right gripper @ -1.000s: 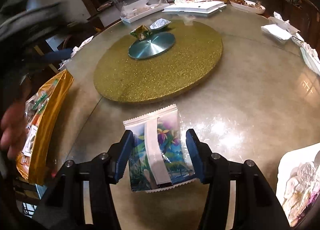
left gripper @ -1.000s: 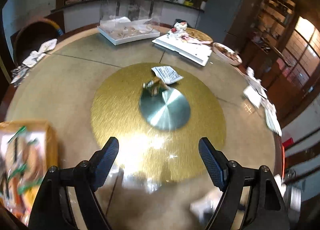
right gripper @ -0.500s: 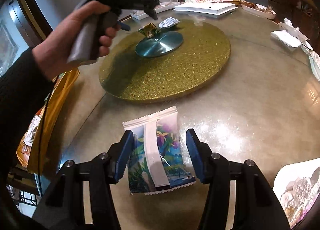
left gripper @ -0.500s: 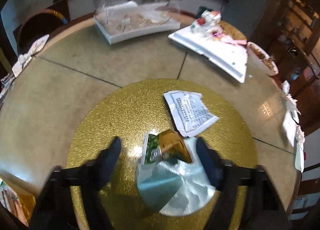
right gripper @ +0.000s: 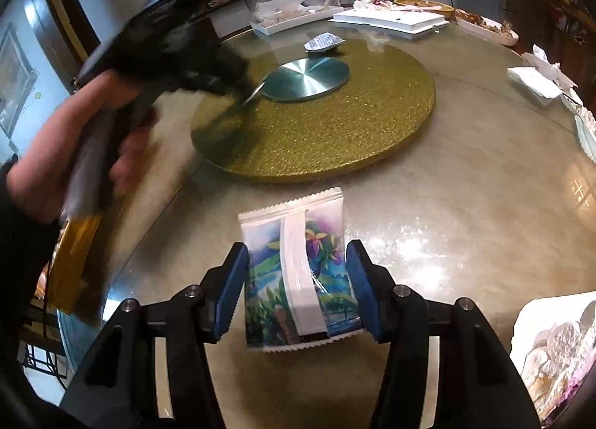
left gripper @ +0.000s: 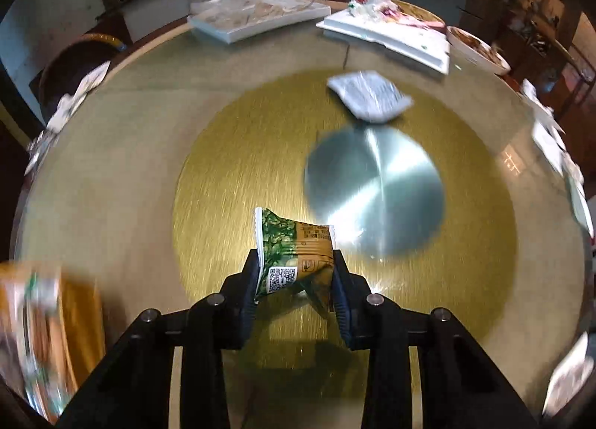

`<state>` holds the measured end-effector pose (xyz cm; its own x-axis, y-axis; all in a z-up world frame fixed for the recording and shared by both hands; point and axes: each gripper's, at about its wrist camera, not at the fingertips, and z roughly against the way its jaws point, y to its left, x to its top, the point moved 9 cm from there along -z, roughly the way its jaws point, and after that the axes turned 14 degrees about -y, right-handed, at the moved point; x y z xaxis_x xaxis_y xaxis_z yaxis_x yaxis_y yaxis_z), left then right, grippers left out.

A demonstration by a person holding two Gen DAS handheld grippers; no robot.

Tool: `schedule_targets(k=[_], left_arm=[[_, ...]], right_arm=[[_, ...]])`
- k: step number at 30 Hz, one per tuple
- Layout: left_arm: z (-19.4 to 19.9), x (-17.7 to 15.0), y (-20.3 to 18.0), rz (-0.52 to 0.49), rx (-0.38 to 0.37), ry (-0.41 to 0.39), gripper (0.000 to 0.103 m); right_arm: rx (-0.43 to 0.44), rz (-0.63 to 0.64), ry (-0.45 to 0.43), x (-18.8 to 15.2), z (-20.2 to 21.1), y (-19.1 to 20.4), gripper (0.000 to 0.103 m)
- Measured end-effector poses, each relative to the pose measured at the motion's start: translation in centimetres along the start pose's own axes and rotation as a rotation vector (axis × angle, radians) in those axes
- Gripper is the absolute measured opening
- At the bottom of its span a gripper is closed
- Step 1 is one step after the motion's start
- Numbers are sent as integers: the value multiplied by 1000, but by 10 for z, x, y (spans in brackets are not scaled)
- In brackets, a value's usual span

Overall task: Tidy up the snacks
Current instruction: 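Carry both held packs from the lazy susan over the white tray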

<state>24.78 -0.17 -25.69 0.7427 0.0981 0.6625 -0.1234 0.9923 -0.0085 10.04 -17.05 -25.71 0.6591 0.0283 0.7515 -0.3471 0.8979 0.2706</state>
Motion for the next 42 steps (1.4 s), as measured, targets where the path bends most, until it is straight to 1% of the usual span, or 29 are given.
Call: schedule_targets(k=[3,5,8,12,15,17,20,23,25,27,31,35,38,40,42], left_arm=[[38,-42,7,14,3,1,34],[61,-67,9,6,11,-16,34],[93,-99,13,21,12,-43,34],[125,-128,18,33,37,-100,34],[139,-143,19,35,39,-129,34],[149,-151,19,26,51,-158,34],[156,-157,18,16,50,-174,34],[161,-158,15,-3,58,-197,34],[163,-157,14,-5,59,-209,34],[166,-156,13,-9,61,-224,34],[170,-159,10,-17,52,-235,34],[173,-161,11,-6,41,-242,34],[175,-162,11,-1,34,-249,34],[176,-163,12,5,26,-250,34],[178,-163,13,15,12,-250,34]], right_arm=[[8,22,2,-5,4,6,56],[6,46,3,-9,8,11,56],[-21,103,0,-15,11,19,56],[-40,134,0,-23,18,27,55],[-51,138,-2,-26,21,29,52],[-52,138,-4,-29,24,31,51],[-45,141,0,-30,25,33,51],[-18,98,12,-26,22,32,53],[-2,74,21,-24,19,32,56],[3,61,24,-21,15,32,56],[-14,53,26,-15,8,33,56],[-78,137,22,-16,2,41,56],[-82,144,17,-17,3,42,54],[-80,130,13,-16,4,40,46],[-71,113,6,-16,5,39,43]])
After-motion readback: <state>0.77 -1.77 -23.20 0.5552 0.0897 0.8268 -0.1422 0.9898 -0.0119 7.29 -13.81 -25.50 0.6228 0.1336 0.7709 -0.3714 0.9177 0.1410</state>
